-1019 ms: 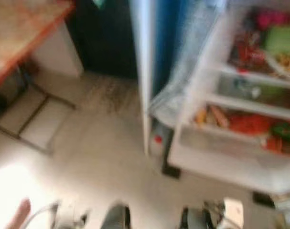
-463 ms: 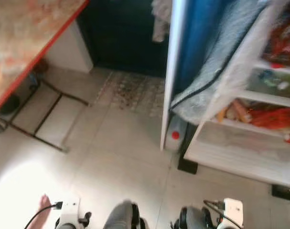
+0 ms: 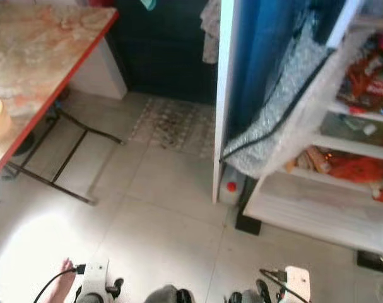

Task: Restocking fridge

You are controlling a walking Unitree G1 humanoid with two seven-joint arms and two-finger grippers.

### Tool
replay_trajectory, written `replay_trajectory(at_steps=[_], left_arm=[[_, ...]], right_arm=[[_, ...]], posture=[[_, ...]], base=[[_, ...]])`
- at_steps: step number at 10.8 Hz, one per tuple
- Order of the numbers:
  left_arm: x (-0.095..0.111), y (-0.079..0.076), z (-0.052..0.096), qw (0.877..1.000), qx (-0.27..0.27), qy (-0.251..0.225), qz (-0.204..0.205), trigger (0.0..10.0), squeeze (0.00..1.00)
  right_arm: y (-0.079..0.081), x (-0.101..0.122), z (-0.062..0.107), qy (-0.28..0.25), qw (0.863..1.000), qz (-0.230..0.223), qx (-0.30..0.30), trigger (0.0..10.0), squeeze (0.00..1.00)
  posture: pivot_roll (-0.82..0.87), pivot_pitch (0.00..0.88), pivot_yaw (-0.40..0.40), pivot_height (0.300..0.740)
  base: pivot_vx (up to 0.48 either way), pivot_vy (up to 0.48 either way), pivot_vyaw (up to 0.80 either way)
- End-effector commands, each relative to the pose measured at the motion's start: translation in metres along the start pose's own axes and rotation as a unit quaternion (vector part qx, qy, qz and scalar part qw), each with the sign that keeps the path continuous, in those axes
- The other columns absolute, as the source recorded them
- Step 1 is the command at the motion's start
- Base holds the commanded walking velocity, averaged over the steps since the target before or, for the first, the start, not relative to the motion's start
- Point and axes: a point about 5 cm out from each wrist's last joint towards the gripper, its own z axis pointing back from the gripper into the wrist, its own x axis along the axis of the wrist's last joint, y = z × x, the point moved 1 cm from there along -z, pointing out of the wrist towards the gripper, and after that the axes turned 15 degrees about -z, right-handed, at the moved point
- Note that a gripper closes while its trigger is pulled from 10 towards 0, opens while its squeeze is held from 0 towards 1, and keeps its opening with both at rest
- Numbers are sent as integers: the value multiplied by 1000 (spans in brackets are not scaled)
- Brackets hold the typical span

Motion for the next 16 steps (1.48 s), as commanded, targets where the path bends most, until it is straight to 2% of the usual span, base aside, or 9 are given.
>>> replay_trajectory(at_steps=[1,4,5,7,9,11,13,15,16], left_arm=[[-18,-1,5,1000,-4,31,2,10000,0],[-17,-5,4,999,-10,37,1,10000,0],[-13,-6,2,999,-11,35,1,10000,0],[5,-10,-3,1000,-21,18,-5,10000,0],[20,-9,-7,999,-28,6,-13,10000,0],[33,-5,-11,1000,-22,-4,-15,10000,0],[41,-5,-12,1000,-19,-8,-8,10000,0],[40,-14,-12,1000,-27,-2,2,10000,0],[40,-17,-12,999,-34,-4,-7,10000,0]], right_arm=[[-4,-17,5,29,1000,-4,-9,10000,0],[-3,-15,3,30,999,5,-10,10000,0],[-1,-11,2,27,999,21,-5,10000,0],[7,1,-3,28,997,74,23,10000,0],[16,12,-8,20,996,87,29,10000,0],[25,22,-12,14,993,105,46,10000,0],[27,28,-15,12,995,94,34,10000,0],[26,35,-16,-1,999,46,12,10000,0],[28,38,-17,1,999,53,14,10000,0]], posture=[[77,212,107,740],[50,161,83,740],[44,139,73,740],[33,59,67,740],[26,6,79,740],[30,0,85,740],[53,0,66,740],[78,0,44,740],[79,0,45,740]], base=[[0,0,0],[0,0,0],[0,0,0],[0,0,0],[0,0,0],[0,0,0],[0,0,0],[0,0,0],[0,0,0]])
